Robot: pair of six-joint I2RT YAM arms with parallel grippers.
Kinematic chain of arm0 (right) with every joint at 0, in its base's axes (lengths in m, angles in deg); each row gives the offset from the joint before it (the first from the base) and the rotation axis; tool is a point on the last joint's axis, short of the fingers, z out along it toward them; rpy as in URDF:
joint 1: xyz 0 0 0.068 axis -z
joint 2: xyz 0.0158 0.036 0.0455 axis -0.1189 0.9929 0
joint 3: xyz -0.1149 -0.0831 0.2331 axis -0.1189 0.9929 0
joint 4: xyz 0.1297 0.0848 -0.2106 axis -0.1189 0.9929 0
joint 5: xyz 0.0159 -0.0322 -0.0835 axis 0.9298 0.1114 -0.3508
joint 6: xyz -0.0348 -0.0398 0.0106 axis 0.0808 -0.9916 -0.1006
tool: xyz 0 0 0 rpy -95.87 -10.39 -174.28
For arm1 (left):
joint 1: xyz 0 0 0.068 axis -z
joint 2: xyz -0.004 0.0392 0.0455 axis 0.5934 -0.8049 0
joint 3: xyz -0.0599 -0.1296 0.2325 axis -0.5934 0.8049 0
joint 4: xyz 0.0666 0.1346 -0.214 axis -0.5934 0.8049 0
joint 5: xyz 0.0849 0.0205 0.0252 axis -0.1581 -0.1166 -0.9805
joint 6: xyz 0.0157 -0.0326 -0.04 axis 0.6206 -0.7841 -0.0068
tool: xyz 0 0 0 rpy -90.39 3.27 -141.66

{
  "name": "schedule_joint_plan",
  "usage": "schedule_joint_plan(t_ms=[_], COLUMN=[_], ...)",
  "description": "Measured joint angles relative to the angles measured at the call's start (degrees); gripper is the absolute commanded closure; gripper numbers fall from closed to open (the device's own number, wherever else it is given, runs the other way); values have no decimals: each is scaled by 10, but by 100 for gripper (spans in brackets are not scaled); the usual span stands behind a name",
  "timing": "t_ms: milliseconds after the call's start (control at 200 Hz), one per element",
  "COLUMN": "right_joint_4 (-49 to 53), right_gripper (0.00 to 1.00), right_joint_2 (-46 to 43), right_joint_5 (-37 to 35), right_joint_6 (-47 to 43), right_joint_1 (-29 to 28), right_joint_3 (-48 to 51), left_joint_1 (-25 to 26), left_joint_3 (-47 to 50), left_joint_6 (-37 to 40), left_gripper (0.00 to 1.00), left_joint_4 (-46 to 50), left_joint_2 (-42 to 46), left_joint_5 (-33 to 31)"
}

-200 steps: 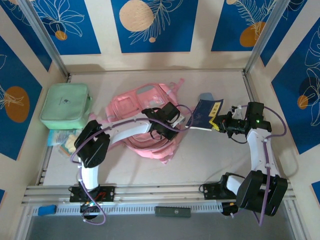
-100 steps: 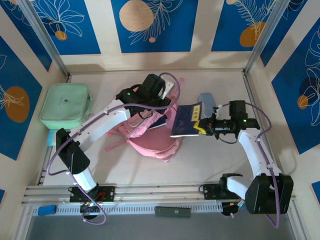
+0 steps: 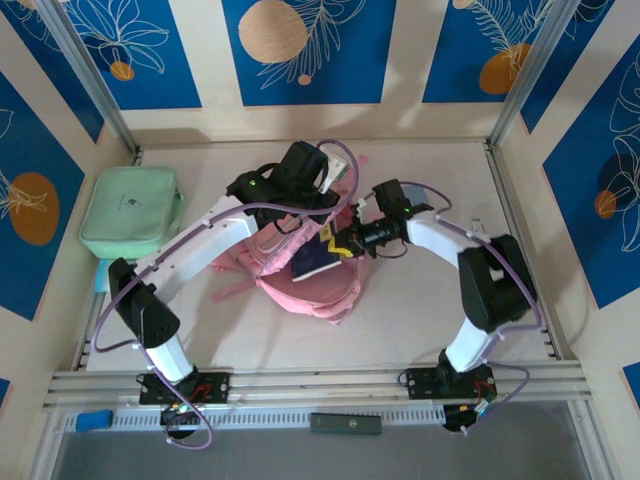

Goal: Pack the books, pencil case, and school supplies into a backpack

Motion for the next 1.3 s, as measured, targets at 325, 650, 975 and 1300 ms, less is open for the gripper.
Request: schedule_joint_plan(t_ms=[325, 650, 975, 1300], right_joint_4=[46, 65, -59, -129], right_gripper=[47, 85, 100, 100], right_joint_2=[53, -92, 30, -19], right_joint_5=[-94, -197, -255, -270], right_joint_6=[-61, -9, 56, 35], right_joint_1=[1, -72, -107, -64], right_joint_3=[-64, 33, 36, 66], left_joint_1=[-2, -5, -6, -7], left_joint_3=[19, 33, 42, 62], left_joint_6=[-3, -19, -48, -88], left_gripper=[100, 100, 100, 100], left_joint_4=[-7, -30, -37, -59], left_joint_2=[13, 14, 16, 16], left_joint_5=[-5, -4, -4, 11])
